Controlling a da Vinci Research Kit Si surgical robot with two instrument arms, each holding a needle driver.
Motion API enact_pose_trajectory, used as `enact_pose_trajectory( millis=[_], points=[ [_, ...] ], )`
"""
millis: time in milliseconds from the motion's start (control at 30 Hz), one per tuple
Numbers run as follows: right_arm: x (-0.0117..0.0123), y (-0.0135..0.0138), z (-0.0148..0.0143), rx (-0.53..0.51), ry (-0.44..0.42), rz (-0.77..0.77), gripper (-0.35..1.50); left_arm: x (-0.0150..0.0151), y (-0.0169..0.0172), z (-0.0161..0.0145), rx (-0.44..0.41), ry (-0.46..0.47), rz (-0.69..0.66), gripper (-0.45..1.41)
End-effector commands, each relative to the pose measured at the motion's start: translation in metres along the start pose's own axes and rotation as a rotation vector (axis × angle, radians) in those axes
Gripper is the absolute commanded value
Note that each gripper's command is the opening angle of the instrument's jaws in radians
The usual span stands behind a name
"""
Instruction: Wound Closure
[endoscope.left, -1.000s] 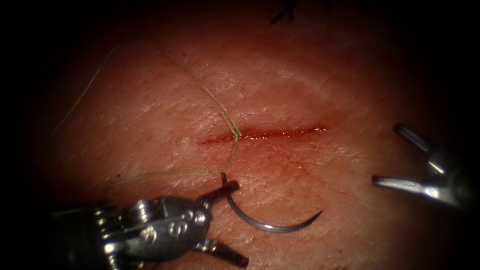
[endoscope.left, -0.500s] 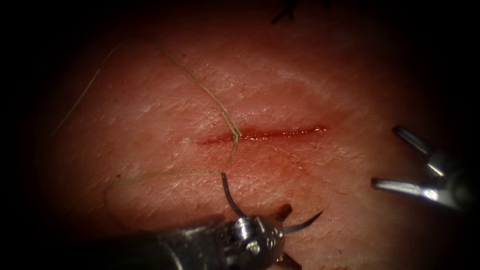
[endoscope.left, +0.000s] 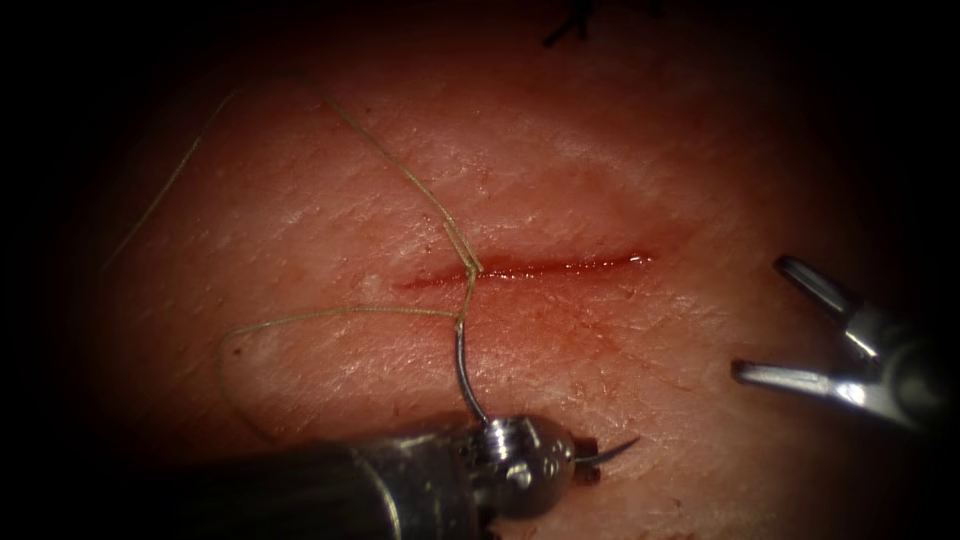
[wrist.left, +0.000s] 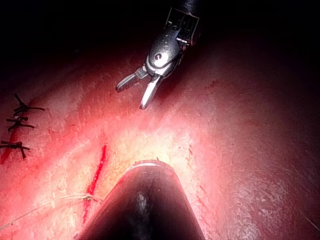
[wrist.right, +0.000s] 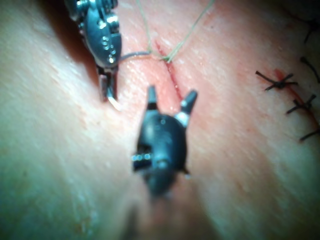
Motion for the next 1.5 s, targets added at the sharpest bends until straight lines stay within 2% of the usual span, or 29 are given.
enact_pose_trajectory(
  millis=[33,67,200,267,333,567,733,800,867,1067,1233,1500],
  points=[
    [-0.0002,-0.0001,0.0007,0.002,0.003,0.0,1.11,0.0002,-0.0002,0.0002,-0.009,0.003,0.021,-0.45],
    [-0.0001,-0.0001,0.0007,0.002,0.003,0.0,1.11,0.0002,-0.0003,-0.0003,-0.007,0.008,0.033,-0.45],
    [-0.0001,-0.0001,0.0007,0.012,0.009,0.0,1.11,0.0006,-0.0011,-0.0045,0.028,0.162,0.172,-0.45],
    [-0.0002,0.0,0.0008,0.024,0.016,0.019,1.11,0.0003,-0.0012,-0.0061,0.017,0.255,0.231,-0.45],
    [-0.0003,0.0005,0.0011,0.039,0.023,0.044,1.11,-0.0003,-0.0013,-0.008,-0.039,0.383,0.344,-0.45],
    [-0.0009,0.0032,0.0031,0.134,0.058,0.204,0.99,-0.0029,-0.0025,-0.0107,-0.17,0.641,0.544,-0.45],
    [-0.0015,0.005,0.0056,0.197,0.077,0.311,0.99,-0.0045,-0.0041,-0.0116,-0.199,0.793,0.677,-0.45],
    [-0.0017,0.0054,0.0075,0.231,0.105,0.397,0.99,-0.0049,-0.0048,-0.0115,-0.201,0.86,0.762,-0.45],
    [-0.0018,0.0053,0.0086,0.25,0.134,0.446,0.99,-0.0049,-0.005,-0.0112,-0.214,0.901,0.815,-0.45],
    [-0.0026,0.0034,0.0121,0.296,0.146,0.572,0.98,-0.0046,-0.0053,-0.0101,-0.221,0.994,0.959,-0.45],
    [-0.0038,0.0016,0.0145,0.322,0.152,0.665,0.98,-0.0042,-0.0052,-0.0086,-0.221,1.02,1.033,-0.45],
    [-0.0036,0.0011,0.0155,0.416,0.181,0.787,0.99,-0.005,-0.0058,-0.0067,-0.213,1.02,1.082,-0.45]
  ],
)
